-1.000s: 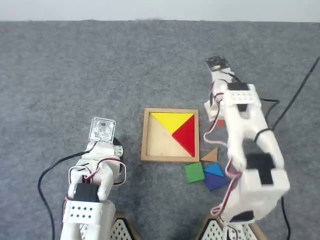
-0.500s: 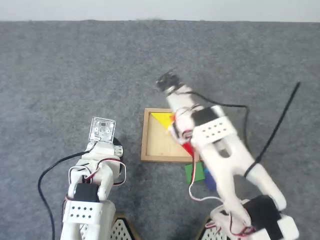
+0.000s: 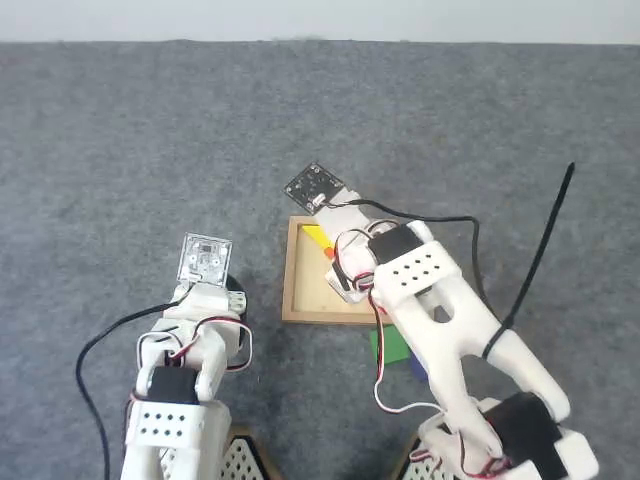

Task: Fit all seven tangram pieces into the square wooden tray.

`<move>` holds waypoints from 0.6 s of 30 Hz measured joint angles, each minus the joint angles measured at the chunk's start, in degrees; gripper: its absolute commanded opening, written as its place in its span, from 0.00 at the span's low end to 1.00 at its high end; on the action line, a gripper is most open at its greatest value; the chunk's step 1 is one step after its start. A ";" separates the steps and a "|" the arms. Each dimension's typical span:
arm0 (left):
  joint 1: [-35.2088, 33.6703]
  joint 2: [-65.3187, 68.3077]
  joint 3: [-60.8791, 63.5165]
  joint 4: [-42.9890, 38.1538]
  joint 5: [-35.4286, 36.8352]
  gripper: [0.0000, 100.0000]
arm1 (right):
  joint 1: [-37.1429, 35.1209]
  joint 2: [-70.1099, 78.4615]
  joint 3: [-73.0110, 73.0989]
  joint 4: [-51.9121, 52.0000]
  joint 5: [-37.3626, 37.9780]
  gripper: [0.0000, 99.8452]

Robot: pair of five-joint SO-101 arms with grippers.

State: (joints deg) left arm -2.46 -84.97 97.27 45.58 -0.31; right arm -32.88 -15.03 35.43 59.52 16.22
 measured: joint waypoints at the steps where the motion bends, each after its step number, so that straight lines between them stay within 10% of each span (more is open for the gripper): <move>1: 0.00 0.00 0.00 0.00 0.00 0.02 | 0.00 0.00 0.00 0.00 -0.79 0.01; 10: 0.00 0.00 0.00 0.00 0.00 0.02 | -0.97 1.58 0.00 -10.02 -19.34 0.01; 18: 0.00 0.00 0.00 0.00 0.00 0.02 | -7.56 12.31 -3.16 -12.75 -21.36 0.01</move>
State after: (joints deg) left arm -2.46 -84.97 97.27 45.58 -0.31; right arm -40.44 -2.73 32.26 46.77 -5.14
